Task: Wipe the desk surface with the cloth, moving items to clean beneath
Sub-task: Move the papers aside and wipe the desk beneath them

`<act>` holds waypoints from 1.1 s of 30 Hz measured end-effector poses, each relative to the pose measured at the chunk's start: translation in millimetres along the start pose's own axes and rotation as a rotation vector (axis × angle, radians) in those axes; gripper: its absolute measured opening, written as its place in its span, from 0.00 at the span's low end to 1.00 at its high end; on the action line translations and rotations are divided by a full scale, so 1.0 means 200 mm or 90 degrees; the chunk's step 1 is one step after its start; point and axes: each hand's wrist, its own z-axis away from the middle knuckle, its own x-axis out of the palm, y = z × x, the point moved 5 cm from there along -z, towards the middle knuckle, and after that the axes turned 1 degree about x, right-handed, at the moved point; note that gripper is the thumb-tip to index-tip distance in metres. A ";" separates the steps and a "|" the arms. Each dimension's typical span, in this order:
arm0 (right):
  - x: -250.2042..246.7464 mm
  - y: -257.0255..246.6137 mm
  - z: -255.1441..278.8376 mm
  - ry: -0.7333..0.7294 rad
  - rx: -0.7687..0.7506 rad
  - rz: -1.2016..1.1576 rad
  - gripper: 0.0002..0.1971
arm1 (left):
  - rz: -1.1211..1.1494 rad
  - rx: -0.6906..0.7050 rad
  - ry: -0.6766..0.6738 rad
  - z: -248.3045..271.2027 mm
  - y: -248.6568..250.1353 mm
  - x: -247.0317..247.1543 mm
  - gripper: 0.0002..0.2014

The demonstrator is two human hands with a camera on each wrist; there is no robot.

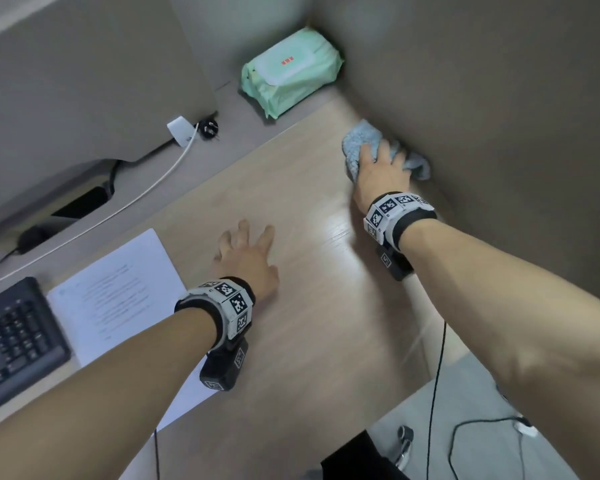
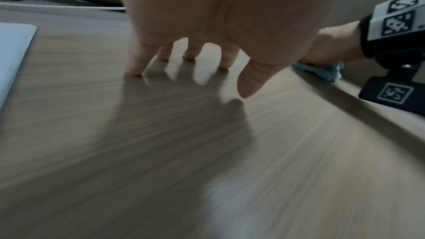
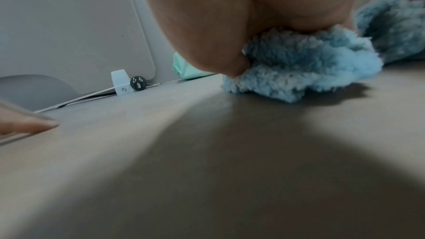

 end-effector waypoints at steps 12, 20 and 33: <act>0.19 -0.05 0.81 -0.070 -0.265 0.027 0.32 | -0.036 -0.002 0.016 -0.04 -0.02 0.03 0.37; 0.20 0.67 0.97 -0.039 0.037 0.014 0.37 | 0.029 0.020 0.027 -0.01 -0.01 0.00 0.38; 0.20 0.41 0.80 -0.025 -0.010 0.020 0.38 | 0.000 0.105 0.016 0.08 0.16 0.04 0.35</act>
